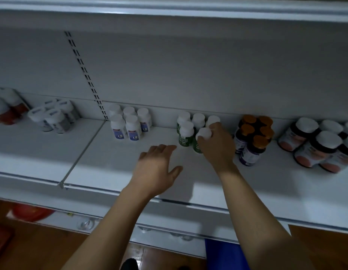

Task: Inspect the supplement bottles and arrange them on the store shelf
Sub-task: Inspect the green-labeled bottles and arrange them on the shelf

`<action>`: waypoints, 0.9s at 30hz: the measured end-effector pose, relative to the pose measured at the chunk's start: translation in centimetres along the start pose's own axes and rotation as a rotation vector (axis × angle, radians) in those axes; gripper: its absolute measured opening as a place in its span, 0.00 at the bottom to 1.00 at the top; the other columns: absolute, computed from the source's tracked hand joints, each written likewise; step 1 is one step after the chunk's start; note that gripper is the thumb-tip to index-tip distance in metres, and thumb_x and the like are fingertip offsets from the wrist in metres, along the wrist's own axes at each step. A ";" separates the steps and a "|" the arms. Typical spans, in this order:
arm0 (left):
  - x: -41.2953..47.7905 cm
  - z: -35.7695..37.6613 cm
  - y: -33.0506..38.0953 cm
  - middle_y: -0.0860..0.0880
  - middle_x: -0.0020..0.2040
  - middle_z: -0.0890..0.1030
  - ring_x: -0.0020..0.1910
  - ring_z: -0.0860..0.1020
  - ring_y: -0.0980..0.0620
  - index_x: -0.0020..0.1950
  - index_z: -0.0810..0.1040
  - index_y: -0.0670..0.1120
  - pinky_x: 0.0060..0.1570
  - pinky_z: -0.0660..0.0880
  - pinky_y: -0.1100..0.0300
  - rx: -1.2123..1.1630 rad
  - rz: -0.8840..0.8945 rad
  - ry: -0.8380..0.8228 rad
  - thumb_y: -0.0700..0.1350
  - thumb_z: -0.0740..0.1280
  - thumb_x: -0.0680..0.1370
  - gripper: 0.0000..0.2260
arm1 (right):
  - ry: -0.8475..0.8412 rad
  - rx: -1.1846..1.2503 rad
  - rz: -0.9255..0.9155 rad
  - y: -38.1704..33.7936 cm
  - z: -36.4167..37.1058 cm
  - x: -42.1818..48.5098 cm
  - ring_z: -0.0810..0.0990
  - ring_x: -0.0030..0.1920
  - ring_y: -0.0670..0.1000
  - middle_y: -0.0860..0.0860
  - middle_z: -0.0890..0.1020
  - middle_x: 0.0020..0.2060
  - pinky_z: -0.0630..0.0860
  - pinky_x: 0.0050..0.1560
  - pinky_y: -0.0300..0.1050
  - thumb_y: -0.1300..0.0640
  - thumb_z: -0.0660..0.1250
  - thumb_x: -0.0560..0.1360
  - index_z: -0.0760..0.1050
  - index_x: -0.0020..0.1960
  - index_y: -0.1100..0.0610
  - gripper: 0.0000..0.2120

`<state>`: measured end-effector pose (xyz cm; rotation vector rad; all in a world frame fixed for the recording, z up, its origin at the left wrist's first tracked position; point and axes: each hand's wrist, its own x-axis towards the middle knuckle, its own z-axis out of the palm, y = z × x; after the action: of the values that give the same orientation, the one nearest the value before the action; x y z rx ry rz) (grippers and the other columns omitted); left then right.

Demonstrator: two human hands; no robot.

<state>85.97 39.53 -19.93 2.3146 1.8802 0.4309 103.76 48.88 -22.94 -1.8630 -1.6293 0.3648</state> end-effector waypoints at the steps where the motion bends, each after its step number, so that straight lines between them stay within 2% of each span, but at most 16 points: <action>1: -0.3 0.0 0.3 0.47 0.64 0.77 0.63 0.74 0.43 0.72 0.70 0.48 0.57 0.72 0.50 -0.006 -0.009 -0.012 0.57 0.66 0.76 0.27 | -0.008 0.046 -0.003 0.2 -0.4 -0.8 0.79 0.50 0.58 0.55 0.80 0.49 0.67 0.40 0.45 0.51 0.68 0.74 0.72 0.56 0.57 0.14; 3: -1.2 0.1 1.0 0.48 0.67 0.75 0.66 0.71 0.46 0.74 0.67 0.50 0.61 0.70 0.51 -0.026 -0.012 -0.012 0.58 0.66 0.77 0.28 | -0.058 0.133 0.023 0.5 -1.6 -2.7 0.78 0.47 0.55 0.50 0.78 0.44 0.69 0.40 0.45 0.51 0.70 0.73 0.71 0.51 0.54 0.11; 6: -2.6 0.3 2.5 0.50 0.71 0.71 0.68 0.69 0.48 0.76 0.62 0.52 0.64 0.68 0.52 -0.079 -0.001 -0.041 0.59 0.66 0.77 0.30 | -0.126 0.290 0.119 0.9 -3.1 -6.3 0.79 0.46 0.50 0.44 0.78 0.41 0.76 0.45 0.45 0.52 0.73 0.71 0.72 0.49 0.50 0.12; 9: -3.8 0.5 4.0 0.51 0.74 0.66 0.70 0.65 0.51 0.78 0.54 0.53 0.64 0.66 0.58 -0.168 0.046 -0.100 0.60 0.67 0.76 0.36 | -0.059 0.429 0.079 1.6 -5.1 -9.6 0.80 0.44 0.45 0.42 0.80 0.41 0.77 0.45 0.37 0.54 0.77 0.68 0.76 0.49 0.50 0.13; 12: -4.8 0.3 5.7 0.57 0.77 0.59 0.72 0.61 0.57 0.79 0.48 0.56 0.64 0.62 0.65 -0.330 0.116 -0.152 0.60 0.72 0.72 0.44 | -0.094 0.538 0.085 1.7 -7.9 -11.8 0.79 0.45 0.39 0.40 0.81 0.43 0.75 0.45 0.30 0.54 0.76 0.69 0.78 0.50 0.48 0.12; 14: -5.4 0.2 6.8 0.60 0.76 0.56 0.73 0.59 0.61 0.78 0.45 0.60 0.66 0.61 0.67 -0.419 0.168 -0.163 0.58 0.74 0.70 0.47 | -0.083 0.649 0.105 1.7 -9.6 -12.5 0.80 0.44 0.40 0.42 0.82 0.43 0.76 0.46 0.33 0.56 0.75 0.70 0.78 0.49 0.47 0.10; 16: -5.8 0.0 7.6 0.61 0.75 0.58 0.71 0.62 0.62 0.77 0.44 0.62 0.67 0.65 0.65 -0.486 0.225 -0.150 0.55 0.77 0.69 0.49 | -0.103 0.768 0.127 1.6 -11.0 -12.8 0.82 0.45 0.44 0.45 0.83 0.42 0.78 0.46 0.40 0.58 0.74 0.71 0.79 0.49 0.48 0.09; 18: -6.1 -0.4 8.2 0.61 0.73 0.61 0.68 0.65 0.64 0.77 0.47 0.62 0.63 0.70 0.65 -0.527 0.270 -0.127 0.52 0.78 0.68 0.49 | -0.155 0.856 0.146 1.4 -12.1 -13.1 0.83 0.45 0.48 0.47 0.84 0.42 0.79 0.41 0.43 0.60 0.73 0.72 0.80 0.49 0.50 0.08; 21: -6.4 -1.3 8.6 0.63 0.71 0.64 0.63 0.69 0.65 0.78 0.53 0.59 0.52 0.72 0.71 -0.613 0.281 -0.114 0.49 0.80 0.67 0.48 | -0.217 0.955 0.173 1.1 -13.3 -13.6 0.81 0.39 0.45 0.49 0.84 0.40 0.76 0.35 0.37 0.61 0.70 0.74 0.80 0.51 0.56 0.06; 24: -7.1 -2.2 8.9 0.65 0.70 0.64 0.57 0.74 0.59 0.78 0.55 0.59 0.45 0.76 0.64 -0.697 0.283 -0.106 0.50 0.80 0.65 0.49 | -0.272 1.023 0.218 1.2 -13.8 -14.1 0.81 0.37 0.44 0.49 0.84 0.38 0.76 0.36 0.36 0.60 0.68 0.75 0.79 0.52 0.57 0.06; 27: -7.9 -2.6 9.1 0.65 0.69 0.66 0.52 0.75 0.56 0.78 0.55 0.60 0.43 0.77 0.59 -0.730 0.279 -0.124 0.51 0.81 0.64 0.49 | -0.318 1.074 0.232 1.0 -13.6 -14.6 0.80 0.37 0.43 0.47 0.84 0.36 0.76 0.37 0.36 0.57 0.69 0.72 0.79 0.50 0.58 0.08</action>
<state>92.30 29.66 -16.08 2.0144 1.0775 0.8178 109.65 31.04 -15.98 -1.1571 -1.0070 1.3728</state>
